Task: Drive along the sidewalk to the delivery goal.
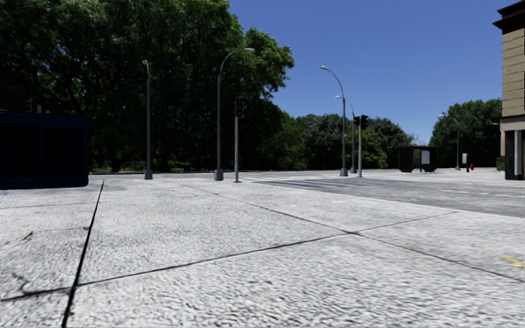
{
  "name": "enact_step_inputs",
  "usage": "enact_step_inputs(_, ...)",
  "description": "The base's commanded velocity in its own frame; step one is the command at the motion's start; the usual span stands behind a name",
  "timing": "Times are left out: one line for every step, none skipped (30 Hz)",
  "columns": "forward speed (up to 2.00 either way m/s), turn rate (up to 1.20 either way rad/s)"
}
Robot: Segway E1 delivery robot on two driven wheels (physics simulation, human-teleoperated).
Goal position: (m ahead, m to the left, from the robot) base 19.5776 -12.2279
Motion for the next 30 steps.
enact_step_inputs(2.0,0.47)
enact_step_inputs(2.0,0.47)
enact_step_inputs(2.0,0.47)
enact_step_inputs(2.0,0.47)
enact_step_inputs(2.0,0.47)
enact_step_inputs(2.0,0.47)
enact_step_inputs(2.0,0.47)
enact_step_inputs(2.0,0.47)
enact_step_inputs(2.0,0.47)
enact_step_inputs(2.0,0.47)
enact_step_inputs(2.0,0.47)
enact_step_inputs(2.0,0.46)
enact_step_inputs(2.0,0.44)
enact_step_inputs(2.0,0.36)
enact_step_inputs(2.0,0.36)
enact_step_inputs(2.0,0.0)
enact_step_inputs(2.0,0.0)
enact_step_inputs(2.0,0.0)
enact_step_inputs(2.0,0.0)
enact_step_inputs(2.0,0.0)
enact_step_inputs(2.0,0.0)
enact_step_inputs(2.0,0.0)
enact_step_inputs(2.0,0.0)
enact_step_inputs(2.0,0.0)
enact_step_inputs(2.0,0.0)
enact_step_inputs(2.0,0.0)
enact_step_inputs(2.0,0.0)
enact_step_inputs(2.0,0.0)
enact_step_inputs(2.0,0.0)
enact_step_inputs(2.0,0.0)
